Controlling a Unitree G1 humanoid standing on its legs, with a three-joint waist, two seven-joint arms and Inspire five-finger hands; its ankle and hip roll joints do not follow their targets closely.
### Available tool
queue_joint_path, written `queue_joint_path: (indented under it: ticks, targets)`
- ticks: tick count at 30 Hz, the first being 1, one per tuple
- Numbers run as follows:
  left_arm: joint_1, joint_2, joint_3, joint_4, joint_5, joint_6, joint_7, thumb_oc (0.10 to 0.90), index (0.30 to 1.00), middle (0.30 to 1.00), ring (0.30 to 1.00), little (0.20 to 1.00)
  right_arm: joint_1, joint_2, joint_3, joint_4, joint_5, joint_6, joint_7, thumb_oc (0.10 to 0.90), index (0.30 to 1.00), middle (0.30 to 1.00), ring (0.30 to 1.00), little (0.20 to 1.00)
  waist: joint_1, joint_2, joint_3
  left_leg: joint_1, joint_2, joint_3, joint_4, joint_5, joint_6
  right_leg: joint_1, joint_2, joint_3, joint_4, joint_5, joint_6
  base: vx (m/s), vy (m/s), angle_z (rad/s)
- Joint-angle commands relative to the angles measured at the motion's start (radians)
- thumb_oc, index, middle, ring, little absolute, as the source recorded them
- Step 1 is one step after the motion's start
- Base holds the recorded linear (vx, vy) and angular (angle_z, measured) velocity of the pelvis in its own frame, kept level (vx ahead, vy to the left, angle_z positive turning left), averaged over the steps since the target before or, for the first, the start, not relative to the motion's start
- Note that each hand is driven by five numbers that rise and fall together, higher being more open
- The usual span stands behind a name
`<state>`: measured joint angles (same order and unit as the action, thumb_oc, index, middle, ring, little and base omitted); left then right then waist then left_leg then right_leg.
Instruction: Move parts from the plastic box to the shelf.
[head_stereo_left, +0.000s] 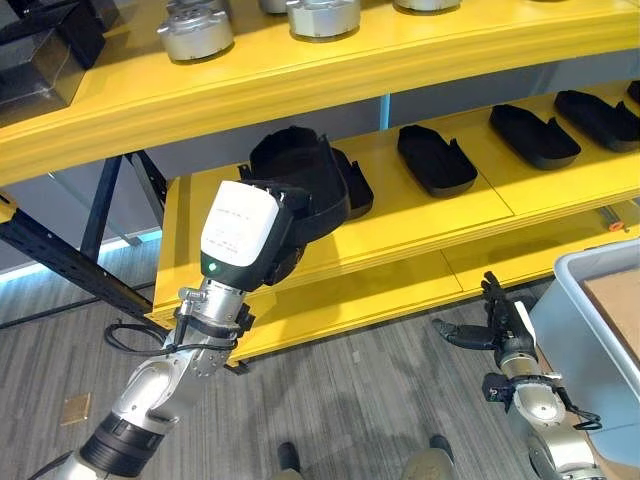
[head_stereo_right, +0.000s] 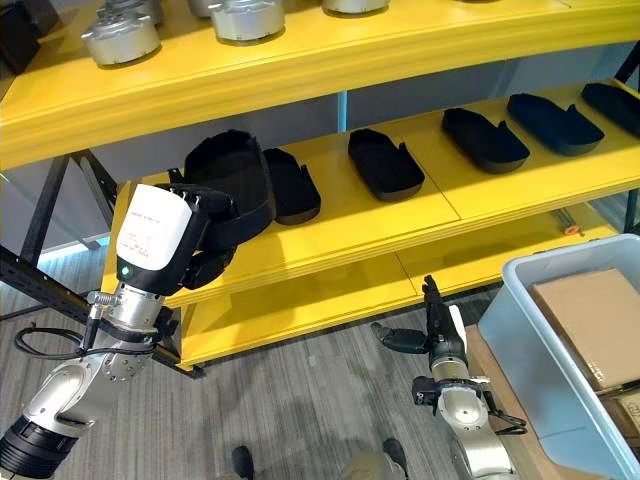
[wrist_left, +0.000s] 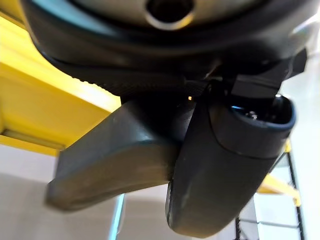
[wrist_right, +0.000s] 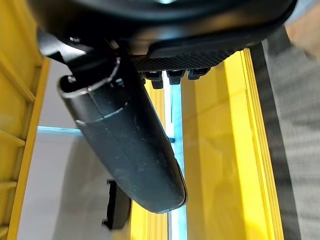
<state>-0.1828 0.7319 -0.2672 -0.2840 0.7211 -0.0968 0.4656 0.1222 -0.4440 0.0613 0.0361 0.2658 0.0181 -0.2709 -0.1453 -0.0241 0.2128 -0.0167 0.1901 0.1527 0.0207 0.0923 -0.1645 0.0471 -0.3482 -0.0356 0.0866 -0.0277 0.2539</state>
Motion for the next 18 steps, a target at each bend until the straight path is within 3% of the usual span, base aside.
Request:
queue_joint_path:
  ticks: [1,4,5,6,8,9,11,12,15,18]
  targets:
    - [-0.156,-0.008,0.146,-0.048,0.016,-0.015,0.092,0.400,0.300,0.300,0.300,0.300,-0.062,-0.046,-0.048,-0.119,-0.061,-0.074,-0.036,0.900,1.000,1.000,1.000,1.000,-0.003,0.017,-0.089,0.053,-0.016,0.059,0.049,-0.175,0.098,-0.038,-0.020,-0.088,-0.018,0.096,-0.039,0.06,0.153,-0.14]
    - [-0.153,0.000,0.155,-0.040,0.015,-0.006,0.095,0.400,0.300,0.300,0.300,0.300,-0.089,-0.035,-0.030,-0.108,-0.076,-0.057,-0.041,0.900,1.000,1.000,1.000,1.000,0.019,0.008,-0.095,0.055,-0.028,0.092,0.045,-0.182,0.109,-0.032,-0.033,-0.141,-0.045,0.121,-0.030,0.05,0.173,-0.17]
    - [-0.138,0.002,0.170,-0.041,0.014,-0.007,0.093,0.400,0.300,0.300,0.300,0.300,-0.100,-0.032,-0.025,-0.102,-0.080,-0.047,-0.027,0.900,1.000,1.000,1.000,1.000,0.036,0.003,-0.099,0.060,-0.034,0.112,0.039,-0.185,0.115,-0.027,-0.038,-0.188,-0.054,0.135,-0.027,0.05,0.118,-0.48]
    - [-0.096,0.005,0.204,-0.049,0.008,-0.012,0.099,0.400,0.300,0.300,0.300,0.300,-0.125,-0.024,-0.007,-0.083,-0.074,-0.040,-0.007,0.900,1.000,1.000,1.000,1.000,0.070,-0.003,-0.102,0.077,-0.038,0.156,0.020,-0.185,0.122,-0.026,-0.048,-0.284,-0.048,0.166,-0.018,0.12,0.133,-0.56]
    - [-0.054,0.002,0.236,-0.062,0.017,-0.026,0.094,0.400,0.300,0.300,0.300,0.300,-0.144,-0.014,0.009,-0.069,-0.083,-0.038,0.013,0.900,1.000,1.000,1.000,1.000,0.098,-0.005,-0.103,0.102,-0.041,0.168,0.000,-0.199,0.124,-0.036,-0.048,-0.332,-0.010,0.181,-0.001,0.11,0.051,-1.08]
    - [-0.029,0.001,0.256,-0.067,0.024,-0.042,0.093,0.400,0.300,0.300,0.300,0.300,-0.156,-0.011,0.021,-0.057,-0.082,-0.036,0.030,0.900,1.000,1.000,1.000,1.000,0.099,-0.007,-0.103,0.113,-0.049,0.167,-0.026,-0.192,0.130,-0.047,0.003,-0.316,-0.020,0.143,-0.006,0.07,-0.061,-1.20]
    - [-0.049,-0.020,0.225,-0.065,0.046,-0.026,0.070,0.400,0.300,0.300,0.300,0.300,-0.131,-0.032,0.027,-0.071,-0.055,-0.029,0.054,0.900,1.000,1.000,1.000,1.000,0.043,-0.005,-0.101,0.107,-0.058,0.105,-0.036,-0.173,0.139,-0.076,0.081,-0.122,-0.053,0.129,-0.042,0.11,-0.112,-0.35]
    - [-0.067,-0.022,0.206,-0.055,0.051,-0.016,0.069,0.400,0.300,0.300,0.300,0.300,-0.110,-0.046,0.024,-0.087,-0.055,-0.035,0.062,0.900,1.000,1.000,1.000,1.000,0.027,-0.006,-0.107,0.104,-0.061,0.082,-0.046,-0.163,0.140,-0.074,0.103,-0.070,-0.067,0.120,-0.046,0.12,-0.135,0.98]
    - [-0.120,0.000,0.153,-0.020,0.059,0.037,0.088,0.400,0.300,0.300,0.300,0.300,-0.088,-0.070,0.026,-0.103,-0.073,-0.049,0.072,0.900,1.000,1.000,1.000,1.000,0.007,-0.007,-0.116,0.098,-0.060,0.069,-0.062,-0.150,0.135,-0.079,0.120,-0.051,-0.074,0.107,-0.055,0.05,-0.117,0.86]
    - [-0.101,0.016,0.175,-0.005,0.057,0.056,0.102,0.400,0.300,0.300,0.300,0.300,-0.051,-0.094,0.000,-0.111,-0.044,-0.056,0.099,0.900,1.000,1.000,1.000,1.000,-0.001,-0.006,-0.115,0.106,-0.053,0.070,-0.069,-0.145,0.129,-0.072,0.130,-0.052,-0.063,0.079,-0.060,0.07,-0.139,0.07]
